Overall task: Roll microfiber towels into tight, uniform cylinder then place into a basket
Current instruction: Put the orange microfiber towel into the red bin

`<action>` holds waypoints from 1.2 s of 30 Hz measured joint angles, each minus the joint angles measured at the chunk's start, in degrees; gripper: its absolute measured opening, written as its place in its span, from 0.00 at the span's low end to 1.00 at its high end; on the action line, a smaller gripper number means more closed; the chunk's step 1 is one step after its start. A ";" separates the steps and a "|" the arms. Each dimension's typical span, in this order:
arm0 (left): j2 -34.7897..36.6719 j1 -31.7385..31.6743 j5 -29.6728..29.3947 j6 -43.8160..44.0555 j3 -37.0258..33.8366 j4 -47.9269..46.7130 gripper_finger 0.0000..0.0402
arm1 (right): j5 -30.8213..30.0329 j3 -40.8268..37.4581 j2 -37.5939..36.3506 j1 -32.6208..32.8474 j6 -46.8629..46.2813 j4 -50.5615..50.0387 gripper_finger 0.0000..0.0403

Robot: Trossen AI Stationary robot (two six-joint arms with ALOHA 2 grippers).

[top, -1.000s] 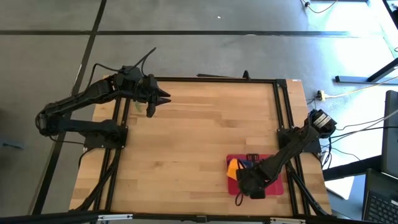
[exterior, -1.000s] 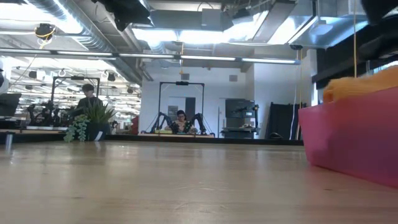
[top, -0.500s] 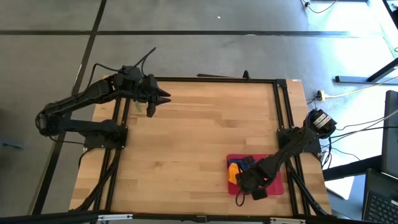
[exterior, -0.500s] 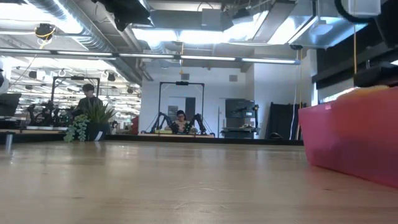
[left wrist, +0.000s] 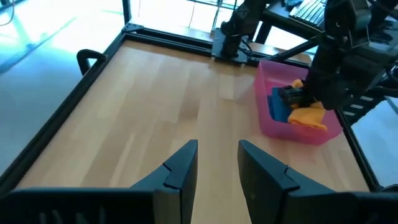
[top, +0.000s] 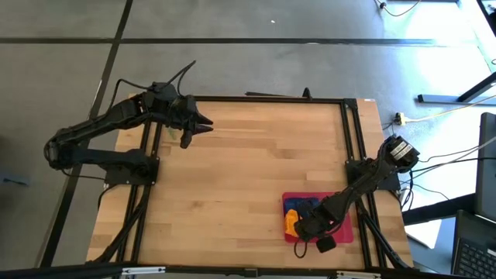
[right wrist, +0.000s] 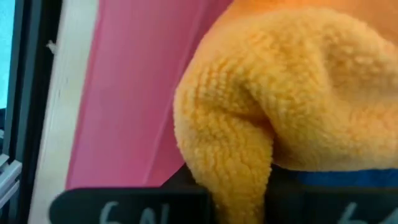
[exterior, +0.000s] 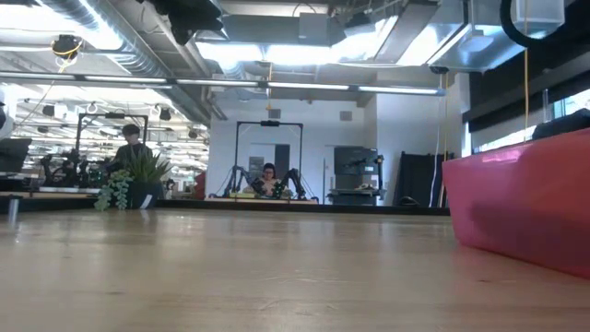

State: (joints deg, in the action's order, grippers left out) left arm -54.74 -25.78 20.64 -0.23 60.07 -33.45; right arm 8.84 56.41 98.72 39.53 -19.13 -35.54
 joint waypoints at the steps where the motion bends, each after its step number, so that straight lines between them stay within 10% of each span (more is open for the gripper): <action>1: 0.00 0.00 0.01 0.01 0.00 -0.01 0.26 | 0.16 -0.16 0.00 0.00 0.08 -0.01 0.05; 18: 0.00 0.00 -0.17 -0.44 0.00 -0.12 0.26 | 0.27 -0.57 0.00 -0.02 -0.14 1.15 0.16; 36: 0.00 0.00 -0.23 -0.47 0.00 -0.11 0.26 | -0.11 -0.57 0.00 -0.02 0.12 1.41 0.51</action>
State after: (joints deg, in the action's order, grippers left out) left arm -54.74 -25.78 20.40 -0.70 60.07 -33.56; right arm 8.73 55.83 98.72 39.51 -19.01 -34.13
